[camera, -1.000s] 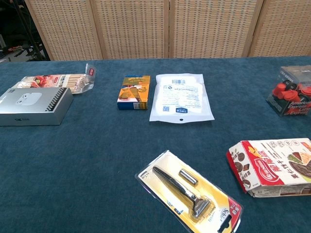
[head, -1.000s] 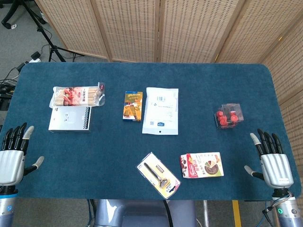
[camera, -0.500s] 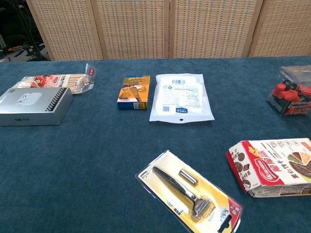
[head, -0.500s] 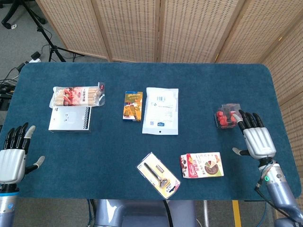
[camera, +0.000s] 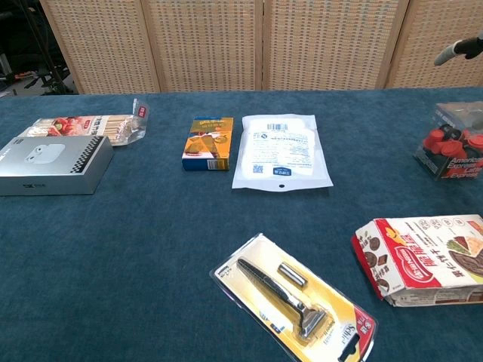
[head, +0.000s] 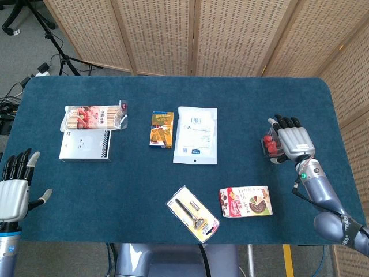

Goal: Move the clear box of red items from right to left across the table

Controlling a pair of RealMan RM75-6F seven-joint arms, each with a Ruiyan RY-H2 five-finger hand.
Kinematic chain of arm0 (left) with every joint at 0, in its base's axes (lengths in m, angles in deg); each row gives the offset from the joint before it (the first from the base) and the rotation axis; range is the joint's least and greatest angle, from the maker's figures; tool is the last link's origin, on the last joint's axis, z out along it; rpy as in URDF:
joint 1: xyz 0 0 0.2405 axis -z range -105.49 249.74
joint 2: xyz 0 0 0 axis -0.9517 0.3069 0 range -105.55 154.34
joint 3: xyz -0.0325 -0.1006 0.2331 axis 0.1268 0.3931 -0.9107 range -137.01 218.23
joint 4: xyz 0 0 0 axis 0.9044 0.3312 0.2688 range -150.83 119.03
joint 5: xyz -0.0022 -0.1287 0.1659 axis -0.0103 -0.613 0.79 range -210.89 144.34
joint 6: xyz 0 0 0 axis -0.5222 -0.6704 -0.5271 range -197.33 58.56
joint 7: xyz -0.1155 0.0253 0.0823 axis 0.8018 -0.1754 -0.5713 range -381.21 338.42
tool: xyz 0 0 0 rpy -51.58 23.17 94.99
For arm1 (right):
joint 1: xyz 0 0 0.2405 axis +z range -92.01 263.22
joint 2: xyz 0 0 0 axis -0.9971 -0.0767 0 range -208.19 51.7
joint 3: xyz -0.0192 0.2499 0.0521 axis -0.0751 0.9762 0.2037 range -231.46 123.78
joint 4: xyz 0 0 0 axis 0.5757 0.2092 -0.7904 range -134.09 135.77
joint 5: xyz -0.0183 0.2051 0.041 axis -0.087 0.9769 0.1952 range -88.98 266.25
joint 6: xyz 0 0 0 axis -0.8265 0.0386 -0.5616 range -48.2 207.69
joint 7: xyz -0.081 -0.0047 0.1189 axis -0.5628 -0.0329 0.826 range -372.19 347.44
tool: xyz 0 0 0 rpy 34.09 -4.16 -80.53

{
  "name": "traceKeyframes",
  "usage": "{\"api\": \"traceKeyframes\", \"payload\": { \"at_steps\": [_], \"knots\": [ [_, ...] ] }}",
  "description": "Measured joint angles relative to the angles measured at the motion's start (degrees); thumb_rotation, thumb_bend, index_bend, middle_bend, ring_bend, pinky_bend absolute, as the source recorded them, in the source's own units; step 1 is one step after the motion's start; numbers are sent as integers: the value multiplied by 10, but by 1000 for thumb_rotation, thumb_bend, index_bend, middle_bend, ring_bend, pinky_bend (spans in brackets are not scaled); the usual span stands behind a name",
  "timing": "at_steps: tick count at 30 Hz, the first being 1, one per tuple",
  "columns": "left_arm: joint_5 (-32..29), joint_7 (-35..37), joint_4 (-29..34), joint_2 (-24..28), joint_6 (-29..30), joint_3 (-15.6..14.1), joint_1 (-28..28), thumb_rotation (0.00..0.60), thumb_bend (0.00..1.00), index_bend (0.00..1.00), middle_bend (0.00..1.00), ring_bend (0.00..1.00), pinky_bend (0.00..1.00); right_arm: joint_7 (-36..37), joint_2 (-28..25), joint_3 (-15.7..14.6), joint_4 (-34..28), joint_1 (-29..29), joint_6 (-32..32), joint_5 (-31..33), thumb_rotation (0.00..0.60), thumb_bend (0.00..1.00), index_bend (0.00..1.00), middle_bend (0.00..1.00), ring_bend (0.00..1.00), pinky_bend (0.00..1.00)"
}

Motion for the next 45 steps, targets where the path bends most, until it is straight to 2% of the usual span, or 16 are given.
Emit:
{"api": "traceKeyframes", "payload": {
  "at_steps": [7,13,37,40,42,45],
  "knots": [
    [-11,-5,0,0,-8,2,3,600,182,0,0,0,0,-2,3,-30,49,38,49,71,600,53,0,0,0,0],
    [-13,-8,-3,-2,-10,2,4,600,182,0,0,0,0,13,12,-56,92,56,81,98,600,53,0,0,0,0],
    [8,-26,5,-5,-9,-13,5,600,181,0,0,0,0,96,77,-108,236,108,161,97,600,53,0,0,0,0],
    [4,-28,6,-5,-10,-13,5,600,182,0,0,0,0,106,86,-114,250,111,165,94,600,87,0,0,0,0],
    [2,-28,7,-4,-10,-12,5,600,181,0,0,0,0,111,92,-119,259,111,166,96,600,105,41,6,0,14],
    [2,-26,10,-2,-7,-10,4,600,181,0,0,0,0,119,101,-122,269,109,157,97,600,126,245,125,87,176]
  ]
}}
